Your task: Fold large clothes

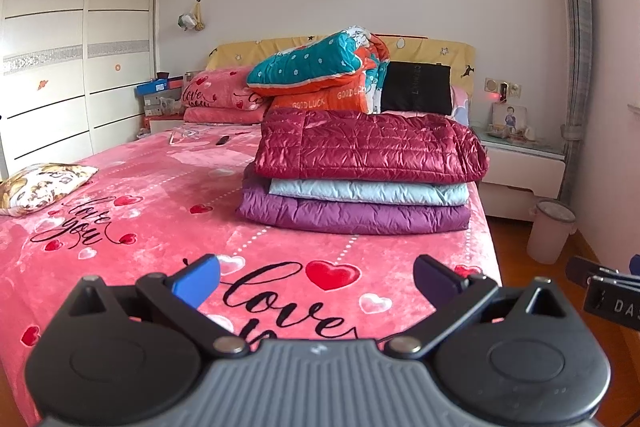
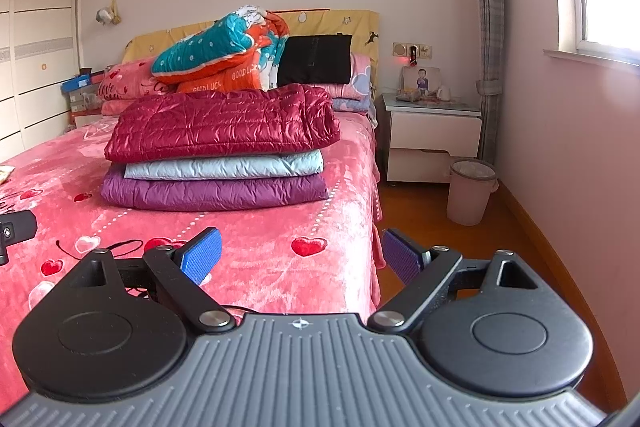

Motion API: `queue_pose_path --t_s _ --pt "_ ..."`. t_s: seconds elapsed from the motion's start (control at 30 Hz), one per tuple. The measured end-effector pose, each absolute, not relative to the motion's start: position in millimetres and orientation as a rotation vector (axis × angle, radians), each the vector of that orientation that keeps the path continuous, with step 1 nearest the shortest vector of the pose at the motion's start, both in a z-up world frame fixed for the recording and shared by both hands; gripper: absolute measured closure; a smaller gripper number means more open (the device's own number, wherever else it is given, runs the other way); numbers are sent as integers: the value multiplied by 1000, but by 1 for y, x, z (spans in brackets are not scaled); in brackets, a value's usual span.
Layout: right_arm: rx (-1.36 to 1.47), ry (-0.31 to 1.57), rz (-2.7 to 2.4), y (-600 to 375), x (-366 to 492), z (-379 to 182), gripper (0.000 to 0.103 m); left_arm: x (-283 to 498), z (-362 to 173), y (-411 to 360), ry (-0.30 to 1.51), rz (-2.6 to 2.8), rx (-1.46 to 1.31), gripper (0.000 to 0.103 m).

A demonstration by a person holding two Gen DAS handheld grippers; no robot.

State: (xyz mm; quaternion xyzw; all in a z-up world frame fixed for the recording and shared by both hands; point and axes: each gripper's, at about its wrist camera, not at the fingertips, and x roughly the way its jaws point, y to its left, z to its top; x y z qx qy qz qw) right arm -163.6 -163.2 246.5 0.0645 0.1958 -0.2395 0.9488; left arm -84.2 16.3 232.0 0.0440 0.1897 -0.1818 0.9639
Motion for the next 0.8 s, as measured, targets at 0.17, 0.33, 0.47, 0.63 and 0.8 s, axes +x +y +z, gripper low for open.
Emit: queue_pose_path --t_s 0.17,0.33,0.47,0.63,0.8 --pt "128 404 -484 -165 -162 244 0 -83 229 16 386 -382 82 1" --pt "131 413 -476 -167 -159 241 0 -82 226 15 379 -381 95 1" --pt "126 422 -472 -166 -156 237 0 -80 222 15 390 -387 85 1" --pt "125 436 -467 -169 -151 233 0 -75 217 13 405 -392 85 1" --pt "131 450 -464 -173 -147 228 0 -69 212 12 432 -403 65 1"
